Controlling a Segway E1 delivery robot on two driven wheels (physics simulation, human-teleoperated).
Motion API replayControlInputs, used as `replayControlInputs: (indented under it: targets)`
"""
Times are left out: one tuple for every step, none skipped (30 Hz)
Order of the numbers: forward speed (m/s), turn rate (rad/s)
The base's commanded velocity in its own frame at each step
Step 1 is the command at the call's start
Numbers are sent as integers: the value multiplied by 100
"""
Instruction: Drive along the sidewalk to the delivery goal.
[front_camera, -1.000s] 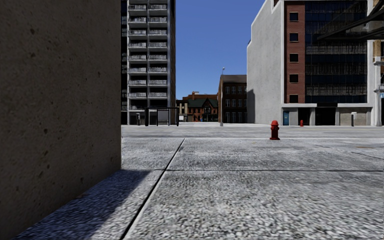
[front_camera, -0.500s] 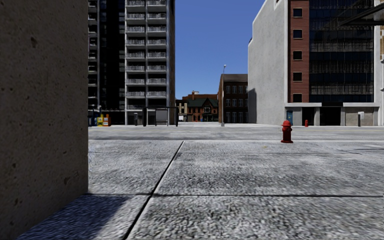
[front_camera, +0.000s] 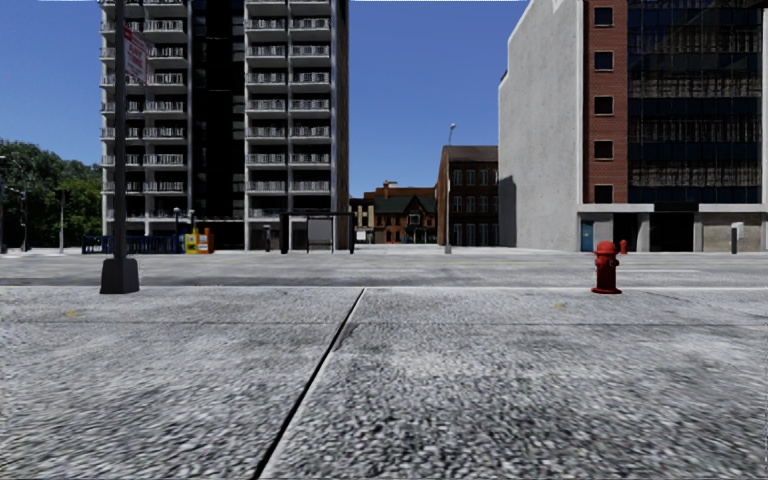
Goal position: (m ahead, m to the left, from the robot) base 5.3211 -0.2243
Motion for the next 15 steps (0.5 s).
replayControlInputs:
  targets:
    - [200, 0]
    - [200, 0]
    - [200, 0]
    - [200, 0]
    - [200, 0]
    - [200, 0]
    - [200, -11]
    - [200, -17]
    - [200, -17]
    - [200, -19]
    - [200, -19]
    - [200, -19]
    - [200, -19]
    - [200, -19]
    - [200, -18]
